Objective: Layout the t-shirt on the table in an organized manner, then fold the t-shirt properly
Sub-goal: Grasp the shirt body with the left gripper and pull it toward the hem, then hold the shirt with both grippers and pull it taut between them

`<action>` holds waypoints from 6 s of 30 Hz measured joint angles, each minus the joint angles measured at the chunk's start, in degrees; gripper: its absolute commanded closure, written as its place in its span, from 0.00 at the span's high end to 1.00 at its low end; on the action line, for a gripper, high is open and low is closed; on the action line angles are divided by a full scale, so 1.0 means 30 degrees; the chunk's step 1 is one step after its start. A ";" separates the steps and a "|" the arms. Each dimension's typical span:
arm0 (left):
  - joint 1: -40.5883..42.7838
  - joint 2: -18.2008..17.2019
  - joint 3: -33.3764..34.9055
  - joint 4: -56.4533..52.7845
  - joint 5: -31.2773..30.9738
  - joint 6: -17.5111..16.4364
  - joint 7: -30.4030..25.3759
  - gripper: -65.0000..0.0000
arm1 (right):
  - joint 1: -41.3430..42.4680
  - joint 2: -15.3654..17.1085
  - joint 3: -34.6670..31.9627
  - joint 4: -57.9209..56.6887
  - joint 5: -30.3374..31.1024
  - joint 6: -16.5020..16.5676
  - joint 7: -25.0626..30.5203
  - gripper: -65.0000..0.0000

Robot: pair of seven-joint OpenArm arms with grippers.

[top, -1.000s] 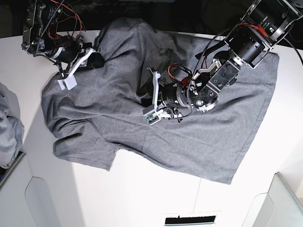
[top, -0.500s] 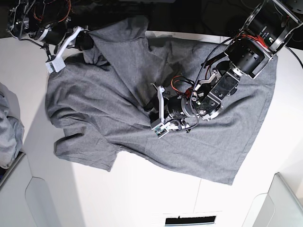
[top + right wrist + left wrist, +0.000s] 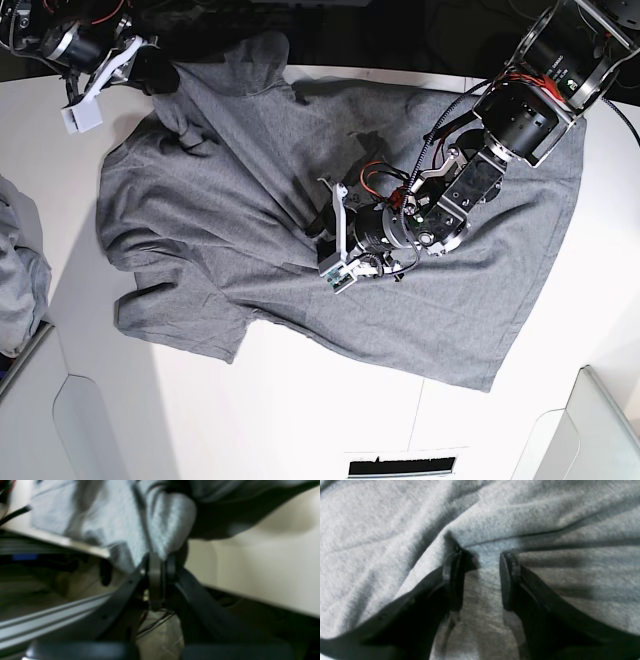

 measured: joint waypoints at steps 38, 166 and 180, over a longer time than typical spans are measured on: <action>0.5931 -0.3708 0.0073 1.1358 -0.4095 -0.2208 0.4779 0.41 | 0.9377 0.1741 0.1683 -0.8597 -0.5821 -0.0503 0.4007 0.00; 0.2973 -0.5581 -1.0440 0.3956 -0.6805 -0.4357 0.5034 0.00 | 1.1766 0.4233 -0.1545 -1.2611 0.0393 -0.0015 -0.0459 0.00; 0.6696 -0.7329 -1.0448 0.5078 -0.9180 -0.4510 0.5020 0.00 | 0.7759 0.3636 -0.1909 -0.8801 0.1581 0.0488 -0.1188 0.00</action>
